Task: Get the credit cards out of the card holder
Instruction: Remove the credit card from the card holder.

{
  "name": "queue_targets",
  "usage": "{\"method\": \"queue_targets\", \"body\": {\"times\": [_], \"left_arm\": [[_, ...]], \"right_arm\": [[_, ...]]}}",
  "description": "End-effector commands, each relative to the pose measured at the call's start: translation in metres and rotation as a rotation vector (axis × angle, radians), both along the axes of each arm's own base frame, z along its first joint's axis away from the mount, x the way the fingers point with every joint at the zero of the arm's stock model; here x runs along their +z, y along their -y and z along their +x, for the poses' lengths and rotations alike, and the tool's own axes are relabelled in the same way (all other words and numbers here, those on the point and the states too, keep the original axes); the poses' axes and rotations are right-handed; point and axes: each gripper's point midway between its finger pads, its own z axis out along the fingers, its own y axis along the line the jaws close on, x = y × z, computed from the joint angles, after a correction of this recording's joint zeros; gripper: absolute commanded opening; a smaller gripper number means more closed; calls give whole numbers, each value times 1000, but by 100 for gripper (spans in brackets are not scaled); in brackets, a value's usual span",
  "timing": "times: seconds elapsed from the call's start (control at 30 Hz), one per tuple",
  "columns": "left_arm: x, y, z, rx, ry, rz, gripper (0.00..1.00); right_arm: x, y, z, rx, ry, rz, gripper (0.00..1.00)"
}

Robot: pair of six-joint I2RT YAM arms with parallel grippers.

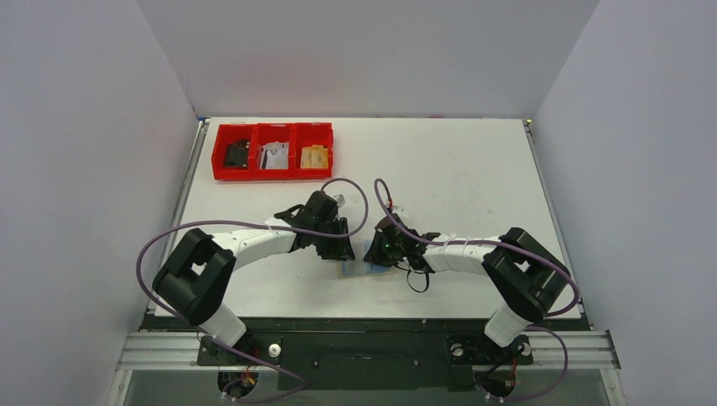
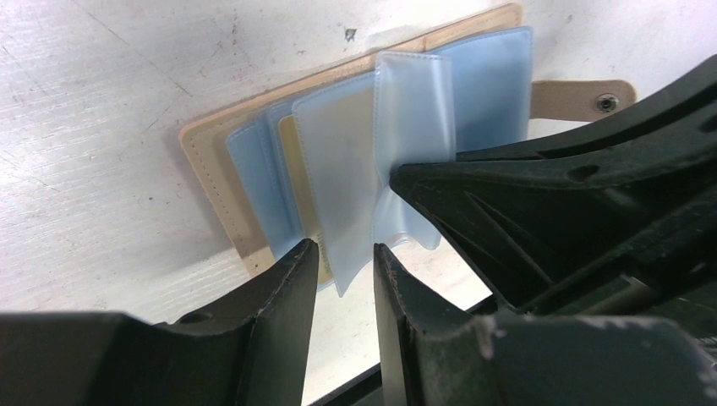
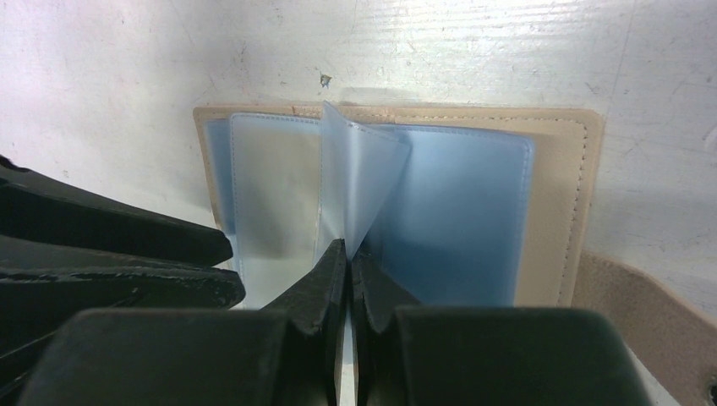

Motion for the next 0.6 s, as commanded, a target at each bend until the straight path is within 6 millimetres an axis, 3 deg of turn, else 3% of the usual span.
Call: {"method": "queue_targets", "body": {"times": [0.0,0.57], "left_arm": [[30,7,15,-10,98,-27,30],[8,10,9,-17,52,-22,31]], "right_arm": [[-27,22,-9,-9,-43,-102,0],[-27,23,-9,-10,-43,-104,0]]}}
